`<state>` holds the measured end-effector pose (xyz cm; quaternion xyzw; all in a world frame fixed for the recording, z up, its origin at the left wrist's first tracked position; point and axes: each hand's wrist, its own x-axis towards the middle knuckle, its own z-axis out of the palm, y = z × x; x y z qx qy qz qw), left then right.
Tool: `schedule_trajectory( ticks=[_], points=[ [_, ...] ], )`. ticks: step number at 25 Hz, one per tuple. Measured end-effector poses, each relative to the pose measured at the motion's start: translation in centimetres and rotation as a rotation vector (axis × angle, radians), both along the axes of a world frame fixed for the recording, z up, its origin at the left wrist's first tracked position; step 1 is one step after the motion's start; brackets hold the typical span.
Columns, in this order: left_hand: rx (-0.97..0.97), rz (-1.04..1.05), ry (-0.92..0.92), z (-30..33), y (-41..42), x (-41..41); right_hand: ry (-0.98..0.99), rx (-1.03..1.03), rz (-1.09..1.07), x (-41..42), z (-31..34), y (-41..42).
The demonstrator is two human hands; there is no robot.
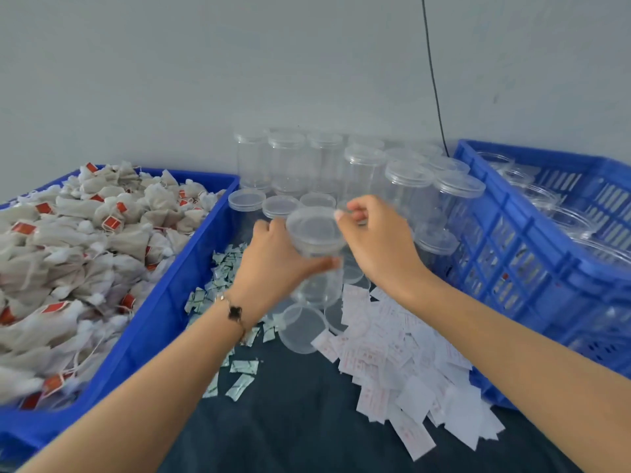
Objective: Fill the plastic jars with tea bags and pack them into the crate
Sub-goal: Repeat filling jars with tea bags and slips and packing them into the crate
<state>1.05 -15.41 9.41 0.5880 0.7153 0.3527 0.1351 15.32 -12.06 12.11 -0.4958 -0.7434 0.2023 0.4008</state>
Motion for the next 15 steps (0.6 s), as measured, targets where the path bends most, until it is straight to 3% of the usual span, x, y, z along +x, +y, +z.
schedule_trajectory(
  ticks=[4,9,15],
  points=[
    [-0.037,-0.019,-0.156,-5.0,-3.5,1.6,-0.369,-0.271,0.069,1.0,-2.3,-1.9],
    [-0.010,-0.032,-0.314,-8.9,-6.3,3.0,-0.698,-0.242,0.075,0.5,-4.8,-4.8],
    [0.012,0.016,-0.263,-11.1,-8.4,3.3,-0.816,-0.230,0.151,0.3,-6.0,-6.8]
  ],
)
